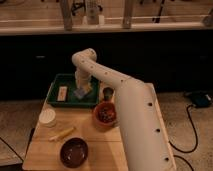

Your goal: Wipe tray with sponge

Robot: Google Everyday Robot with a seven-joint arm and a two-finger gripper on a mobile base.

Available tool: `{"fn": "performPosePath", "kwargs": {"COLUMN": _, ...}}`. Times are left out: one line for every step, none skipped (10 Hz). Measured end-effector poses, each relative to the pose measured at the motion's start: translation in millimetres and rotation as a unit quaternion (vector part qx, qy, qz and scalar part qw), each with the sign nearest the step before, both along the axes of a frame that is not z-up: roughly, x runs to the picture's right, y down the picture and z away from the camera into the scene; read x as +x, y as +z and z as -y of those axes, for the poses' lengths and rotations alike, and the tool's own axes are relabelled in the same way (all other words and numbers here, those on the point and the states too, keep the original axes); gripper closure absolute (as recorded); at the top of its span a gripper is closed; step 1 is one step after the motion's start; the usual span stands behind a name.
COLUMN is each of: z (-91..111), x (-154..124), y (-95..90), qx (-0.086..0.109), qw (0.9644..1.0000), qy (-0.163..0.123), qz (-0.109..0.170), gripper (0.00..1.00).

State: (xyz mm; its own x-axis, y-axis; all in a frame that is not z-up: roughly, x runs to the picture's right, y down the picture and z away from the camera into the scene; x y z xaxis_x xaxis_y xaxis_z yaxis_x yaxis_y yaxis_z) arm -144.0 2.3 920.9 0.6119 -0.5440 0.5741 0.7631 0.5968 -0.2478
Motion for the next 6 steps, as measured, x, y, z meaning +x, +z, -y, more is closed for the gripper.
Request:
{"fn": "performPosePath", "kwargs": {"z": -4.1, "x": 0.1, "y": 3.9, "qx": -0.007, "qw": 1.0000, "qy": -0.002, "qz": 0.001, "gripper": 1.00}}
{"fn": "performPosePath", "kwargs": {"z": -9.4, "x": 1.1, "y": 7.5, "qx": -0.015, "qw": 0.9999, "qy": -0.004, "qz": 0.000, "gripper": 1.00}}
{"fn": "performPosePath", "kwargs": {"z": -11.9, "x": 1.1, "y": 9.5, "qx": -0.019, "qw": 0.9998, "qy": -0.004, "qz": 0.000, "gripper": 1.00}}
{"fn": "performPosePath", "kwargs": {"z": -14.3, "x": 1.5, "y": 10.6, "qx": -0.023, "qw": 0.9997, "qy": -0.005, "qz": 0.000, "gripper": 1.00}}
{"fn": "performPosePath", "kwargs": {"z": -15.8, "x": 2.4, "y": 12.1, "qx": -0.027, "qw": 0.9996, "qy": -0.002, "qz": 0.001, "gripper": 1.00}}
{"fn": "performPosePath", "kwargs": {"z": -16.2, "x": 5.0, "y": 13.4, "qx": -0.030, "qw": 0.9995, "qy": 0.001, "qz": 0.001, "gripper": 1.00}}
